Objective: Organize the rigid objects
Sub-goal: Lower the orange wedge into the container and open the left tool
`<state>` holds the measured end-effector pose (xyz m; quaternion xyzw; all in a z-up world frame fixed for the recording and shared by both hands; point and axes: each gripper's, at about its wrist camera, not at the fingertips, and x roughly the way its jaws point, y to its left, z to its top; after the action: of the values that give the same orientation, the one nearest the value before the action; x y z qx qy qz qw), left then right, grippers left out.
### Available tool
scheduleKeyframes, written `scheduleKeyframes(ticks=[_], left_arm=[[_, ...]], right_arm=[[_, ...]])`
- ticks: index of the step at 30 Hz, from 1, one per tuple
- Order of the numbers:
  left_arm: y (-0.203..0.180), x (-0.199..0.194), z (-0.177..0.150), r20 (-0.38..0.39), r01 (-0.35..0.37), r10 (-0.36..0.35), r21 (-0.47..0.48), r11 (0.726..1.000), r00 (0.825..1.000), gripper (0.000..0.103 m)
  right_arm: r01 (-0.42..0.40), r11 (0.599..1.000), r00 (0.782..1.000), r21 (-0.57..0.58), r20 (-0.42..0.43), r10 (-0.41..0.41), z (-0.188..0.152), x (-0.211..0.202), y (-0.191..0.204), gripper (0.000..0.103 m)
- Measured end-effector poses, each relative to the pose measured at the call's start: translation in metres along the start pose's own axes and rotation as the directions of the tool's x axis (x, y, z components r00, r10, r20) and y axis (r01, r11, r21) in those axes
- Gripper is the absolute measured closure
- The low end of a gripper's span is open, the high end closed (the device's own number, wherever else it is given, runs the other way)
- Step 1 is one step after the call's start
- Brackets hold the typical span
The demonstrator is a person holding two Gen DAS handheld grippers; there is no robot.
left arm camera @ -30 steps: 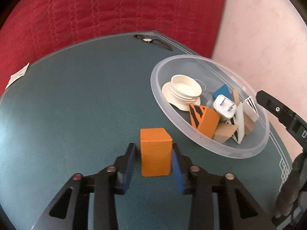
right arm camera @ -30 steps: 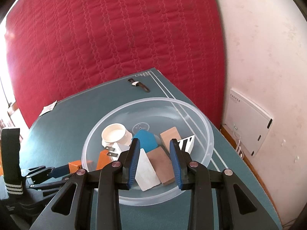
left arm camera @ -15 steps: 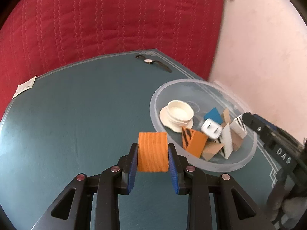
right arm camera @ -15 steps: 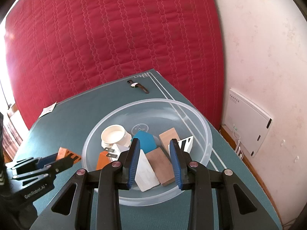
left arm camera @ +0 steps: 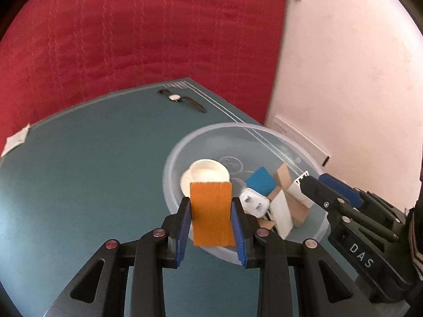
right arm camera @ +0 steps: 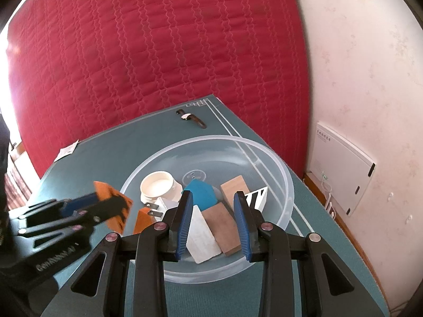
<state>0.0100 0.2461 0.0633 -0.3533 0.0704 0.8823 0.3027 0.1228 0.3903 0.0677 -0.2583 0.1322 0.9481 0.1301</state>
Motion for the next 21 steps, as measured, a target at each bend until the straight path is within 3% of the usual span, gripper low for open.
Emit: scheduleKeyframes(ticks=[11, 21], left_arm=[[0.009, -0.009, -0.005, 0.006, -0.020, 0.020, -0.040, 0.999, 1.000, 0.048], [0.015, -0.009, -0.015, -0.019, -0.090, 0.089, -0.045, 0.995, 0.996, 0.048]], right_arm=[[0.001, 1.000, 1.000, 0.008, 0.004, -0.001, 0.001, 0.001, 0.001, 0.070], [-0.005, 1.000, 1.000, 0.005, 0.006, 0.005, -0.001, 0.001, 0.002, 0.070]])
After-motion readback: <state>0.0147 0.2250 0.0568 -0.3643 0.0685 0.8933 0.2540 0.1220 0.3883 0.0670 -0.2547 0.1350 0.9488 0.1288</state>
